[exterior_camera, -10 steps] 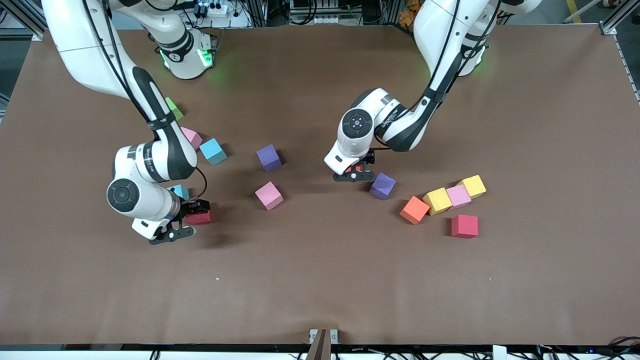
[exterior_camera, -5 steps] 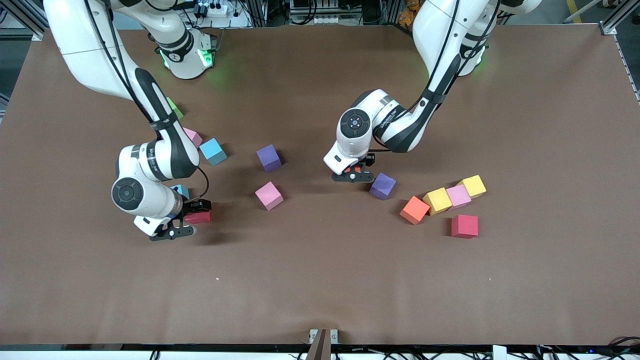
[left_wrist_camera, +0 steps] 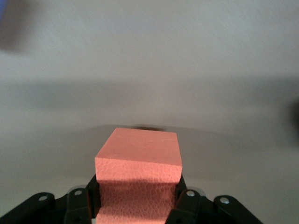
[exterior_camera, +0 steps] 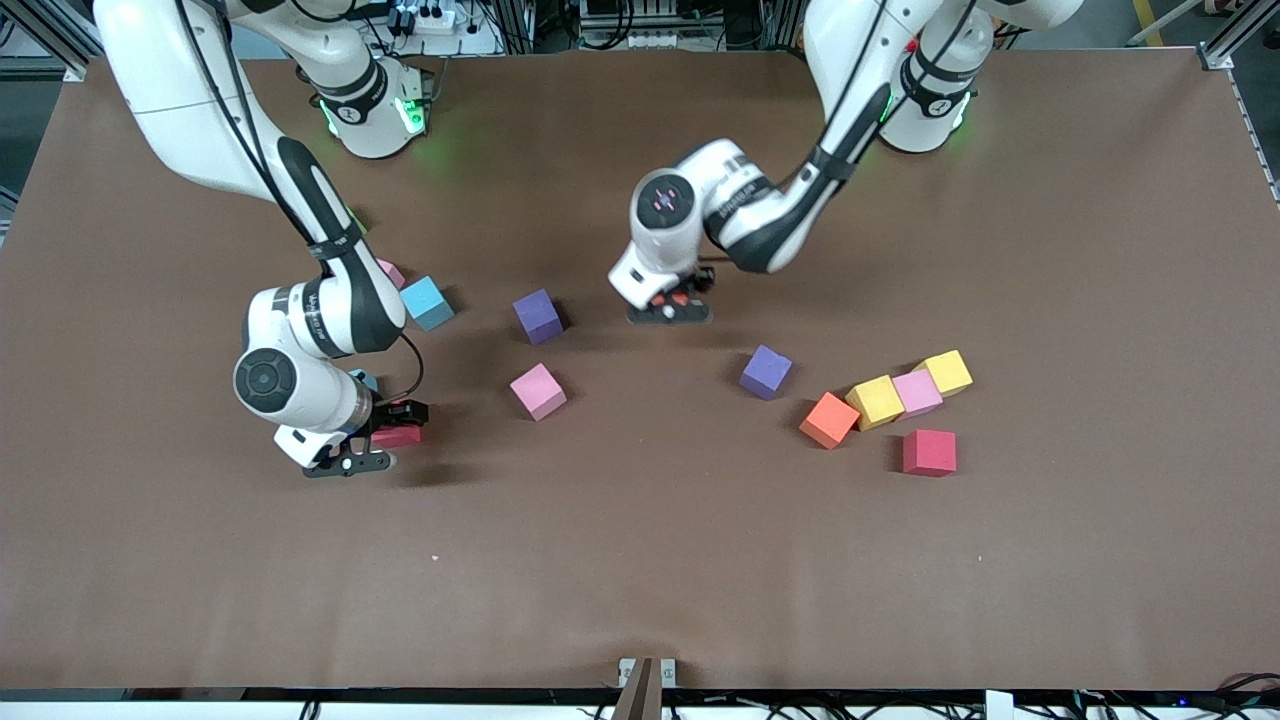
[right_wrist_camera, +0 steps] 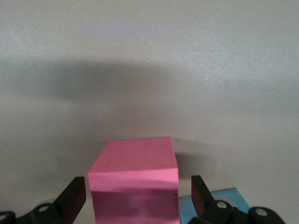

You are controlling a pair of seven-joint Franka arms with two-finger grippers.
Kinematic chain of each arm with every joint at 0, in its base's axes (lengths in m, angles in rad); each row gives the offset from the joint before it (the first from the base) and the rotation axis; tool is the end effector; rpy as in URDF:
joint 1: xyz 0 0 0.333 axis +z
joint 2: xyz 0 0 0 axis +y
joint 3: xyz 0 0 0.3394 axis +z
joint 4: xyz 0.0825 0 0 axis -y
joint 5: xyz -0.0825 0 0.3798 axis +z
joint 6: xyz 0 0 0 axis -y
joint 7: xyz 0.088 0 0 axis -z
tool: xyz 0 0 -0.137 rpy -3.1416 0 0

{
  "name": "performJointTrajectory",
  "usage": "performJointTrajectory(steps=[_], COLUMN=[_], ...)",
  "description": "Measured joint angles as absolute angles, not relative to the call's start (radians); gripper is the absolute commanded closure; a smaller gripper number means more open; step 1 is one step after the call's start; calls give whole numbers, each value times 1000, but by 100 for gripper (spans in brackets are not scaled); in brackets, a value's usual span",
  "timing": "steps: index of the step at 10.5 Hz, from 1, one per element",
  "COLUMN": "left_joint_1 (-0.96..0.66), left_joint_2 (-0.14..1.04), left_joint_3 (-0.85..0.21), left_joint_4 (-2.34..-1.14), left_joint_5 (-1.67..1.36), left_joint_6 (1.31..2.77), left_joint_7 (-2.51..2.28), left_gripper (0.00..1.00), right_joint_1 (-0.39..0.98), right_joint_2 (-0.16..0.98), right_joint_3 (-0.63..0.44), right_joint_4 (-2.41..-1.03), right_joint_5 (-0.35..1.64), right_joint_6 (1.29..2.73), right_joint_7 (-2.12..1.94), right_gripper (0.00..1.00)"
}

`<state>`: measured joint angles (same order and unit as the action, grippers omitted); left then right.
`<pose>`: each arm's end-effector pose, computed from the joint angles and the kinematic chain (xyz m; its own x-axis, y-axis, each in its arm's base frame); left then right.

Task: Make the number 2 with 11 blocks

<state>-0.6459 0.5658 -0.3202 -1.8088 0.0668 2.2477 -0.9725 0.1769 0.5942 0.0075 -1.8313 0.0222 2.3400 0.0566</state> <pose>0.3812 -0.5233 0.2281 0.9880 0.0012 -0.1545 -0.0004 -0.9999 -0.0107 0.6349 0.1190 0.1917 0.9901 0.1105 -0.0865 0.1097 -0.9939 -0.0139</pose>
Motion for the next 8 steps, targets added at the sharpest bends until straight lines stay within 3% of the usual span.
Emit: performJointTrajectory(steps=[3,4,5,6,7,8], left_joint_1=[-655,-656,-656,-661,-672,-687], left_joint_2=[556,555,555,555,555,556], left_joint_3=[-416,-439,-461,-477,-483,-484], left_joint_4=[-1846,-1860,-1877,-1895,-1910,-1921], left_joint_5=[67,67,67,67,67,67], left_joint_6=[2234,2234,2234,2234,2237,2244], left_joint_7=[-1068,-1098,-1126,-1150,-1174,-1194], left_gripper=[100,100,100,100,100,100], right_joint_1=[179,179,179,179,179,179], right_joint_2=[594,594,594,594,594,594], right_joint_3=[7,7,7,7,7,6], right_joint_4=[-1832,-1832,-1832,-1832,-1832,-1832], right_joint_5=[22,22,22,22,22,22], right_joint_6=[2345,2347,2348,2349,2351,2352], right_joint_7=[59,59,59,60,60,60], right_gripper=[0,4,47,75,89,92])
